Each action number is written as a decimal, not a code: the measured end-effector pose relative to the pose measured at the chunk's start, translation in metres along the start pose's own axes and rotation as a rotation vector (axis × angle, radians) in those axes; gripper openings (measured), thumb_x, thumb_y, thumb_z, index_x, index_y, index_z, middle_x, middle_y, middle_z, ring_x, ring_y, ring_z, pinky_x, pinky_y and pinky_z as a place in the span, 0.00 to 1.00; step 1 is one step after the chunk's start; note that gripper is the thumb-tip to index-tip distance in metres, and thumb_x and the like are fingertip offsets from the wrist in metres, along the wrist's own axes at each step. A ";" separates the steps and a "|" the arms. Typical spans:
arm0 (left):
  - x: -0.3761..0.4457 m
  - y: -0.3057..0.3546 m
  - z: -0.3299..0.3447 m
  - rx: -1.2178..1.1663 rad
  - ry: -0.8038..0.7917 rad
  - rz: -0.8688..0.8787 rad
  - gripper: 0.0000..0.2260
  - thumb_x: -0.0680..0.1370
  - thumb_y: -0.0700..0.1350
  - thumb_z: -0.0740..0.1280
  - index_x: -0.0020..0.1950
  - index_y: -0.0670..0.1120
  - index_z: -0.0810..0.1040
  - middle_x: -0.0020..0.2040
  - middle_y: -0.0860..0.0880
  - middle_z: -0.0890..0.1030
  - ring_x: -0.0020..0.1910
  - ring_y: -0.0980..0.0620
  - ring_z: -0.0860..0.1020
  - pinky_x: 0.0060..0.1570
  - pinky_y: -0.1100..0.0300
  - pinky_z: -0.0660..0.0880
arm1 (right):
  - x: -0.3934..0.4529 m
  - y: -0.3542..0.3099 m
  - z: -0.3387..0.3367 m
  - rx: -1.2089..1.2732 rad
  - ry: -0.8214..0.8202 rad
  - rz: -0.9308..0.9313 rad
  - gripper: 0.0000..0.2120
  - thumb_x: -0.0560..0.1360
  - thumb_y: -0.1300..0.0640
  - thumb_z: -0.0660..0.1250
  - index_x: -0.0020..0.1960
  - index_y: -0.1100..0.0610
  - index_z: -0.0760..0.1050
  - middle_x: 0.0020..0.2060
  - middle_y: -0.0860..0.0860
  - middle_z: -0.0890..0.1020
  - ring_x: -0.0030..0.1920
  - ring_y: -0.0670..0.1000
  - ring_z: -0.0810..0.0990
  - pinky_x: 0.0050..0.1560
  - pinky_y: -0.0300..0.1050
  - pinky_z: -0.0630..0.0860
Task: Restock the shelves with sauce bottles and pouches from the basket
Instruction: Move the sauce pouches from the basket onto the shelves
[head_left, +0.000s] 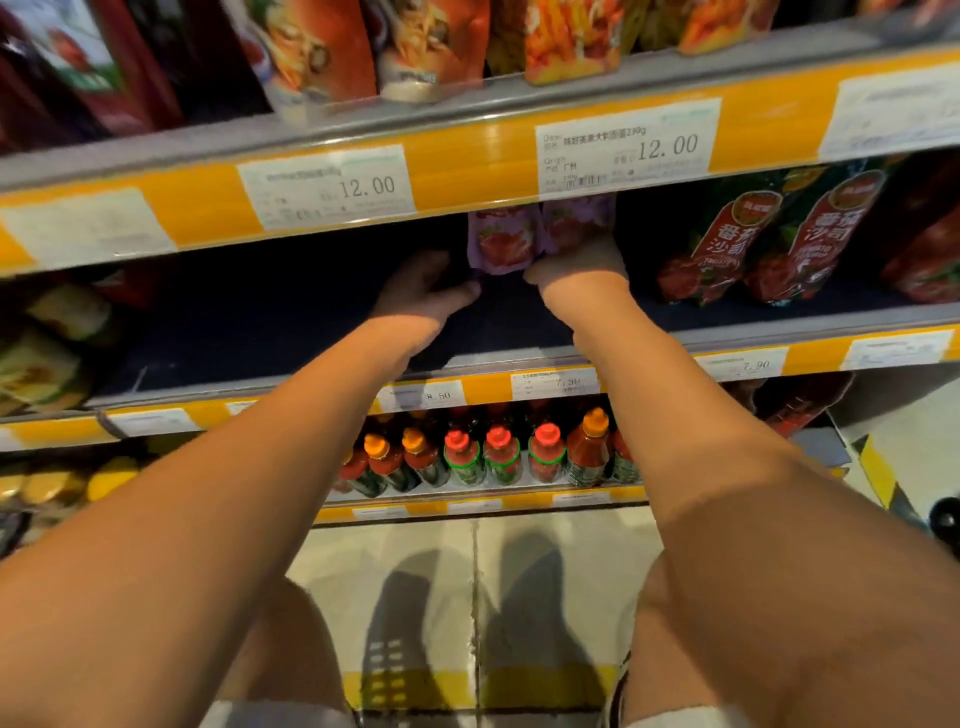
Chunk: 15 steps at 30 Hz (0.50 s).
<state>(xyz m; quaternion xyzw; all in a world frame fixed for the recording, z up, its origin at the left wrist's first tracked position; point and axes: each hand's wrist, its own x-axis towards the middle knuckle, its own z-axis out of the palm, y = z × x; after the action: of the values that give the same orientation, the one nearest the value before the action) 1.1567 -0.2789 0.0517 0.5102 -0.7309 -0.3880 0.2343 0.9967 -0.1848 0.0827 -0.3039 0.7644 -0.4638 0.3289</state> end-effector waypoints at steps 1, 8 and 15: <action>-0.007 0.001 -0.008 0.023 -0.005 -0.010 0.28 0.79 0.51 0.74 0.77 0.48 0.71 0.75 0.50 0.74 0.73 0.51 0.72 0.64 0.64 0.66 | -0.004 -0.002 0.004 -0.074 -0.029 -0.031 0.12 0.79 0.58 0.68 0.62 0.54 0.75 0.55 0.52 0.74 0.54 0.52 0.75 0.60 0.51 0.78; -0.082 -0.012 -0.083 0.036 0.003 0.108 0.24 0.79 0.42 0.73 0.75 0.48 0.74 0.73 0.52 0.75 0.72 0.56 0.72 0.69 0.60 0.69 | -0.042 -0.020 0.037 -0.309 -0.154 -0.162 0.10 0.76 0.53 0.71 0.53 0.58 0.78 0.45 0.55 0.80 0.45 0.57 0.79 0.41 0.48 0.75; -0.165 -0.052 -0.144 0.038 0.053 0.110 0.23 0.81 0.50 0.70 0.75 0.62 0.70 0.75 0.62 0.71 0.77 0.56 0.68 0.76 0.50 0.67 | -0.089 -0.030 0.074 -0.327 -0.311 -0.418 0.28 0.76 0.53 0.72 0.75 0.53 0.71 0.70 0.51 0.77 0.66 0.53 0.78 0.64 0.47 0.74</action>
<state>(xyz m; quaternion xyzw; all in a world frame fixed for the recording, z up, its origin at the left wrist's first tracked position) 1.3530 -0.1818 0.1033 0.4838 -0.7586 -0.3470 0.2646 1.1131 -0.1653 0.1041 -0.5710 0.6903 -0.3400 0.2862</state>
